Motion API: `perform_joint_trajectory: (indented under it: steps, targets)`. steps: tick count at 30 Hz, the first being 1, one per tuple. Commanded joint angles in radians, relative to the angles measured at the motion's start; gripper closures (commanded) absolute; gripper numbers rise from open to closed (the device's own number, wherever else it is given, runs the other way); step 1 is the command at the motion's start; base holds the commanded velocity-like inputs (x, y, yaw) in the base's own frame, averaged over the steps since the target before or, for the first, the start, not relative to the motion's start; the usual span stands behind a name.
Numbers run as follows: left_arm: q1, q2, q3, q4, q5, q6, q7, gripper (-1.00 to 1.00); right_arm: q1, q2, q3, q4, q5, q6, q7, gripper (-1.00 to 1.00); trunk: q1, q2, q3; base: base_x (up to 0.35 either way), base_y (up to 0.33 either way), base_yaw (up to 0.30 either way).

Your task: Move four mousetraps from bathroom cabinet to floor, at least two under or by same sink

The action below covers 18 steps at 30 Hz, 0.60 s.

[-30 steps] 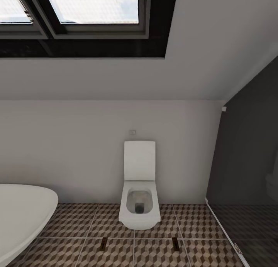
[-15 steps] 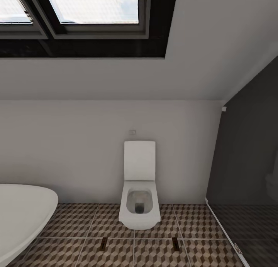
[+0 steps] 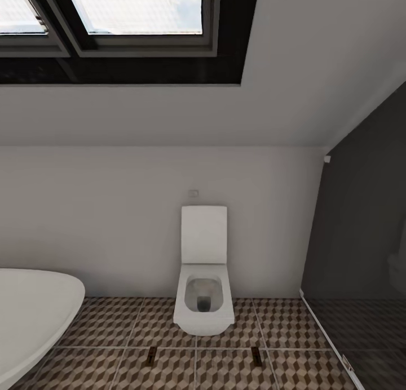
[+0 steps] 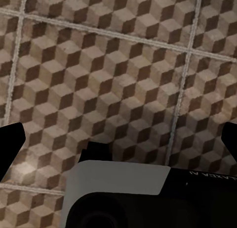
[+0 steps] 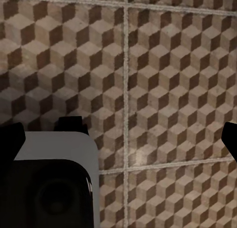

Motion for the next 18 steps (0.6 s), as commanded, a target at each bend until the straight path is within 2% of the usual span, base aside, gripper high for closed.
perform_joint_trajectory:
  steps: [1, 18]
  targets:
    - [-0.001, 0.0, -0.008, 0.001, 0.011, -0.003, -0.004, -1.0, -0.001, 0.0, 0.008, 0.002, -0.01, -0.005, -0.001, -1.0, 0.0, -0.001, -0.001, 0.0, 0.0, 0.0]
    - [-0.001, 0.0, -0.006, 0.001, 0.01, -0.003, -0.004, -1.0, -0.001, 0.001, 0.006, 0.002, -0.011, -0.005, -0.001, -1.0, 0.0, -0.001, -0.001, 0.0, 0.0, 0.0]
